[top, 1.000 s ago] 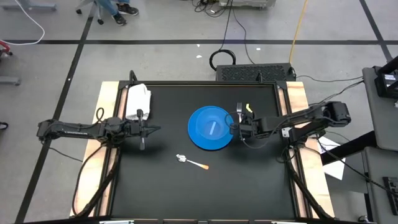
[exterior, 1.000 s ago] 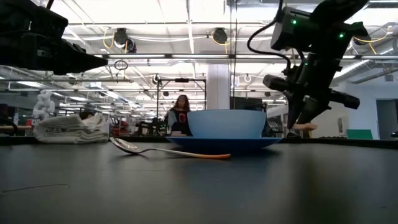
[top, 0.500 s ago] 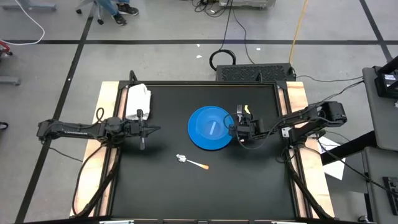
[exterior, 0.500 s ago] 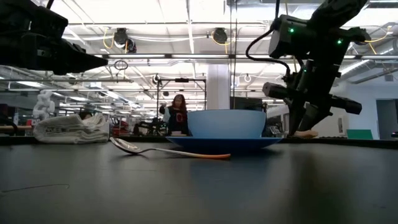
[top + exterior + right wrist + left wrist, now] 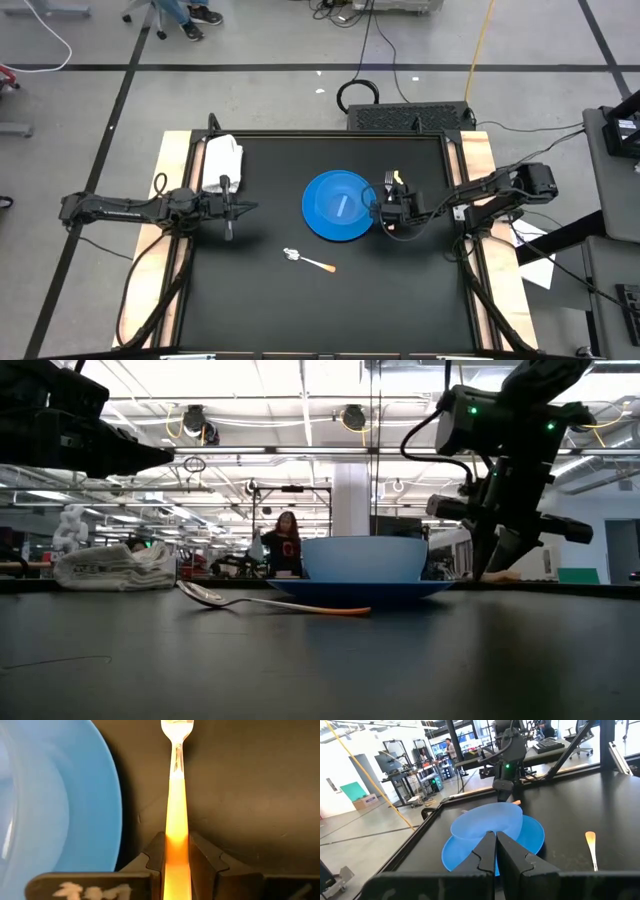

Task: Set table place
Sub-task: Move the orange fork from the bottom to the right side of the blue plate on the table

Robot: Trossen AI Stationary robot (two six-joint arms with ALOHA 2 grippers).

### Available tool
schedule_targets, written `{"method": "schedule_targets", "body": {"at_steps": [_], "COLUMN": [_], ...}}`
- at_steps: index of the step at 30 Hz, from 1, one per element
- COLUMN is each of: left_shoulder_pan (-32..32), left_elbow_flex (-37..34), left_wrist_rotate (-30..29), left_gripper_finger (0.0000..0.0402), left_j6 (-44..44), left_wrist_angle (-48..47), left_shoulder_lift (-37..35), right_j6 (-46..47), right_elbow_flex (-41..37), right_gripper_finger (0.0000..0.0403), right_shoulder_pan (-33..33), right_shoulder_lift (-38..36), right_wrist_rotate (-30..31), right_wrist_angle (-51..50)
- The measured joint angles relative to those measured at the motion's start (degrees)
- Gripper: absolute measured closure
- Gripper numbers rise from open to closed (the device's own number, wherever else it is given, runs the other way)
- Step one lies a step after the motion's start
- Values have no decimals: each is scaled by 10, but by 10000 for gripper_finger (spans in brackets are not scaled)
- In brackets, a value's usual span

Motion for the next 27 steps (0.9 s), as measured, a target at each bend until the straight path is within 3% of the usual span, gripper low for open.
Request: {"method": "schedule_targets", "body": {"at_steps": [27], "left_shoulder_pan": [0], "left_elbow_flex": [0], "left_wrist_rotate": [0], "left_gripper_finger": [382], "left_j6": [0], "left_wrist_angle": [-1], "left_shoulder_lift": [0], "right_j6": [2], "right_elbow_flex": [-40], "right_gripper_finger": [357], "right_shoulder_pan": [20], "right_shoulder_lift": [3], "right_wrist_rotate": [1], "right_wrist_angle": [39]}}
